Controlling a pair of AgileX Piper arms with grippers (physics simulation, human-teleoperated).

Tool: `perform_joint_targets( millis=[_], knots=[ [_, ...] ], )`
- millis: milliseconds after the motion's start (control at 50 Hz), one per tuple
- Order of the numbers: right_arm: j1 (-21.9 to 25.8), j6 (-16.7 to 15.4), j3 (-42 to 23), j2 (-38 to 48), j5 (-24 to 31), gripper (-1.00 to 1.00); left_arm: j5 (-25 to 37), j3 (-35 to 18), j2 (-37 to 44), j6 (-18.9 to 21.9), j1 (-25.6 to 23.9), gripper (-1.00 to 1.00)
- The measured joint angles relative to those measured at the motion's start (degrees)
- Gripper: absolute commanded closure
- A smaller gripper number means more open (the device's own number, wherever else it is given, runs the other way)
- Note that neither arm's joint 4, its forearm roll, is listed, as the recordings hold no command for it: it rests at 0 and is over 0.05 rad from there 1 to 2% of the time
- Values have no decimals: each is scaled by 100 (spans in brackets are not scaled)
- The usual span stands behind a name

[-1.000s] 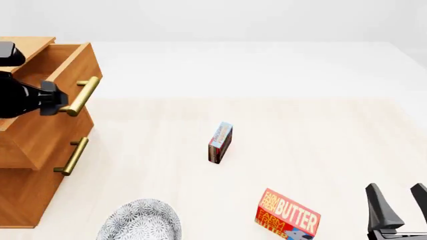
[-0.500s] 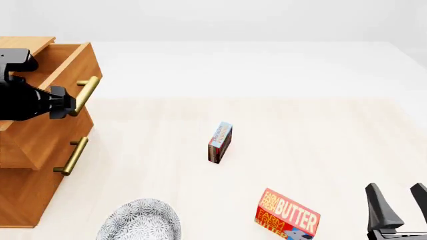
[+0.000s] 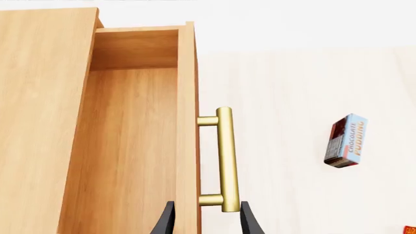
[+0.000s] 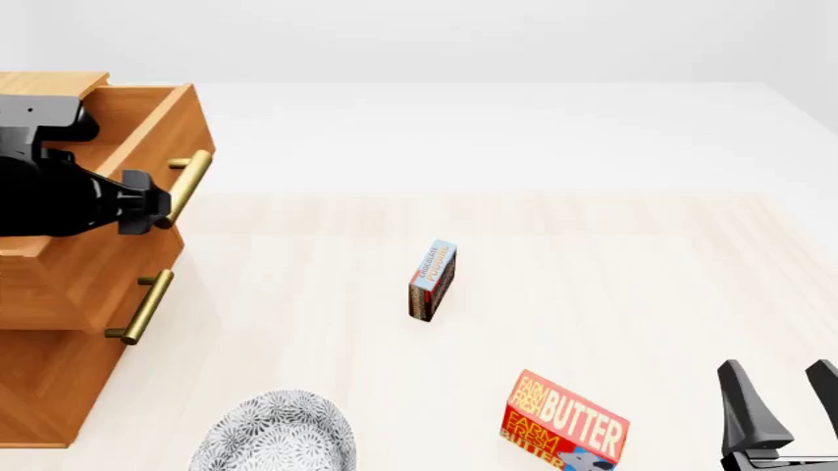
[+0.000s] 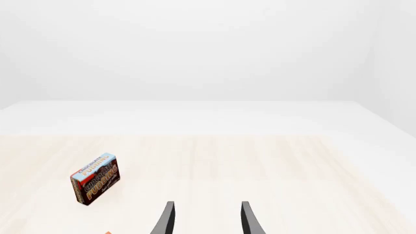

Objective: Put the chocolate pudding in the top drawer of the cabinet and close it.

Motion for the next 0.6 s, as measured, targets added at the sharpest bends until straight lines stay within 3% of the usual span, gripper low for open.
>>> perform_joint_targets(
  millis=[600],
  knots=[
    [1,0,0,4,-4,-100,-164,64,27,-211,-434,-100]
  ],
)
